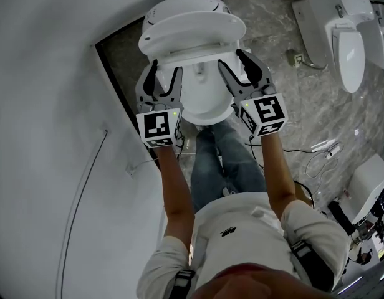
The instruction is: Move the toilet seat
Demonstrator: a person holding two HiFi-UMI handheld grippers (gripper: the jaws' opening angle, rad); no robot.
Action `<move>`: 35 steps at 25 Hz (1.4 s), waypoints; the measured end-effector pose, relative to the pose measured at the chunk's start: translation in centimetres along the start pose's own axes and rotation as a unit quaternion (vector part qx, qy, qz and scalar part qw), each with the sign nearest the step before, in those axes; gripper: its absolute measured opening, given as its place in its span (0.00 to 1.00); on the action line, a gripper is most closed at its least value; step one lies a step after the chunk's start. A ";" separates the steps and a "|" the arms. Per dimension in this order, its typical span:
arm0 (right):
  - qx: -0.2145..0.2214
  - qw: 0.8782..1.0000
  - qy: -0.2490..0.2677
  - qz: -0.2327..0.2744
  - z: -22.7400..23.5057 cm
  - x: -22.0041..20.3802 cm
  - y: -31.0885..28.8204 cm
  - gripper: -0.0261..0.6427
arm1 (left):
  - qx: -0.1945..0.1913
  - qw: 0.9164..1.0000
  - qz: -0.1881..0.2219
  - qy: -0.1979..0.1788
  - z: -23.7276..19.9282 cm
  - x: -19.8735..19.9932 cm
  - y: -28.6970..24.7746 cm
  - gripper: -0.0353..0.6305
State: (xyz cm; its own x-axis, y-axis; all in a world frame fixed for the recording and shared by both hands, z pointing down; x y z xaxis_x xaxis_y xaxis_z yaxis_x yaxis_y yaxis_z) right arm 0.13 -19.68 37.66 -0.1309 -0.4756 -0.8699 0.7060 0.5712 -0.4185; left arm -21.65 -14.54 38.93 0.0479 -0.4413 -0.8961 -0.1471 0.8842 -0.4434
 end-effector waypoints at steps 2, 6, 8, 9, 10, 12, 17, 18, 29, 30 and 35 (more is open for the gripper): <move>-0.001 1.000 0.000 0.002 0.2 0.3 -0.4 0.39 | 0.004 1.000 0.003 0.000 -0.2 0.2 -0.3 0.43; -0.005 1.000 0.000 0.007 0.6 0.8 -1.2 0.39 | 0.012 1.000 0.007 0.003 -0.6 0.6 -1.1 0.42; -0.007 1.000 -0.002 0.009 0.9 1.0 -1.7 0.39 | 0.016 1.000 0.009 0.004 -0.8 0.9 -1.6 0.42; -0.008 1.000 -0.002 0.010 1.0 1.2 -1.9 0.39 | 0.018 1.000 0.011 0.004 -0.9 1.0 -1.8 0.42; -0.009 1.000 -0.002 0.011 1.1 1.3 -2.2 0.39 | 0.021 1.000 0.012 0.006 -1.0 1.0 -2.0 0.41; -0.010 1.000 -0.001 0.012 1.3 1.4 -2.6 0.39 | 0.026 1.000 0.014 0.007 -1.2 1.1 -2.3 0.41; -0.008 1.000 0.006 0.014 1.6 1.9 -3.4 0.39 | 0.032 0.999 0.017 0.008 -1.4 1.4 -2.6 0.40; -0.009 1.000 0.007 0.014 1.7 2.0 -3.5 0.39 | 0.033 0.999 0.019 0.008 -1.4 1.5 -2.6 0.40; -0.014 0.999 0.033 0.014 2.6 2.9 -5.1 0.39 | 0.041 0.998 0.034 0.013 -1.4 2.3 -2.8 0.36; -0.015 0.999 0.037 0.014 2.6 3.0 -5.2 0.39 | 0.041 0.998 0.036 0.012 -1.3 2.5 -2.7 0.35; -0.009 0.997 0.068 0.030 2.0 4.0 -5.2 0.39 | 0.034 0.998 0.049 0.006 -0.9 3.3 -2.1 0.32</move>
State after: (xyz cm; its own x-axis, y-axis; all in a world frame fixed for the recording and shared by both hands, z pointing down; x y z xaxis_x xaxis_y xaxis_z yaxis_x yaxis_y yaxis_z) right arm -2.72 -25.88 36.92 -0.1828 -0.3451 -0.9206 0.7037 0.6080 -0.3677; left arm -22.11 -17.99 36.93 0.0249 -0.3533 -0.9352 -0.0834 0.9315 -0.3541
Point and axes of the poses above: the fingertips, and each gripper's own axes: y backward along the fingers, z to its right, x out of its top, the point moved 8 cm from there along y, backward along the fingers, and after that the axes turned 4 degrees about x, right-handed, at the moved point
